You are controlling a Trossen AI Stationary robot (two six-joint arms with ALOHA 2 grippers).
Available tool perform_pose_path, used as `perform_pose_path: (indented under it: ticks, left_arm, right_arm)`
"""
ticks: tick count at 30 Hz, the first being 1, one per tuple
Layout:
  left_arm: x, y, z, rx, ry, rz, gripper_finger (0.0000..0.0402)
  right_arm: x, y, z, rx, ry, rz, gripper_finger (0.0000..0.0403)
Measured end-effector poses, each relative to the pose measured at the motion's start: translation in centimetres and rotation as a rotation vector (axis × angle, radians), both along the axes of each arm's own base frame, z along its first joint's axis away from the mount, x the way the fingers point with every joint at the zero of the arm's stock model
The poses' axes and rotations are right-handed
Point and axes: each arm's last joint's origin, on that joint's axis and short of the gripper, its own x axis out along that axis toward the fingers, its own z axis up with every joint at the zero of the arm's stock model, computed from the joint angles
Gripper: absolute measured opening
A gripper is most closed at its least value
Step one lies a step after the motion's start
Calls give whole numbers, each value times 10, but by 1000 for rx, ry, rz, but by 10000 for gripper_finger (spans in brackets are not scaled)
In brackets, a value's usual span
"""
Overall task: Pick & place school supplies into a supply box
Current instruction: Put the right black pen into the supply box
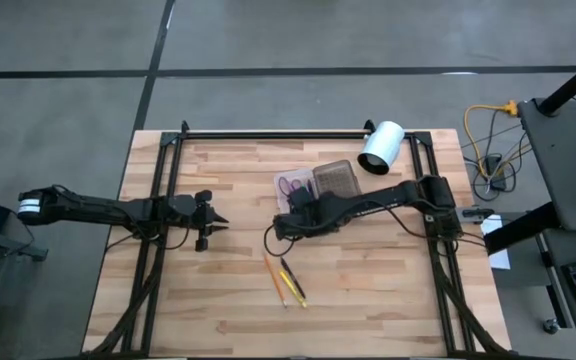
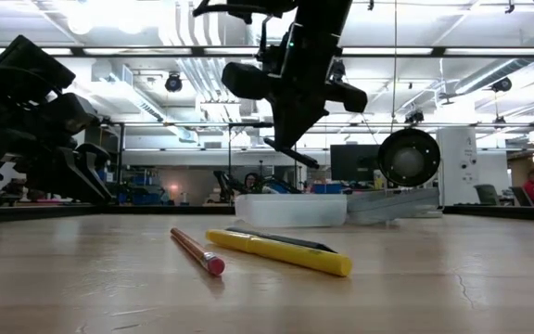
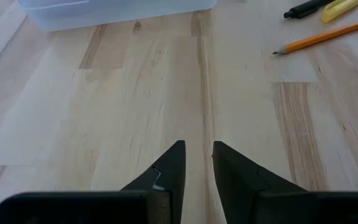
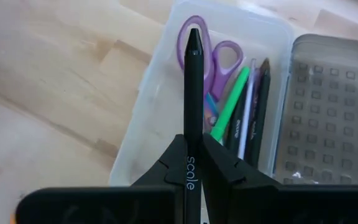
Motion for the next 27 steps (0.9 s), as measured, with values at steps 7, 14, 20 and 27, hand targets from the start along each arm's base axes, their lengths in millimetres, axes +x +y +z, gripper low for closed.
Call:
perform_pose_path:
  ticks: [7,14,20,27]
  left_arm:
    - [0,0,0,0,0,0,66]
    - [0,0,0,0,0,0,66]
    - [0,0,0,0,0,0,66]
    - [0,0,0,0,0,0,66]
  right_arm:
    - [-2,-22,-7,-19,38,-33,13]
    - [-11,-45,-21,4,99,-82,13]
    - [-10,-54,-22,19,99,-71,13]
    - [-8,-60,-23,73,80,-71,13]
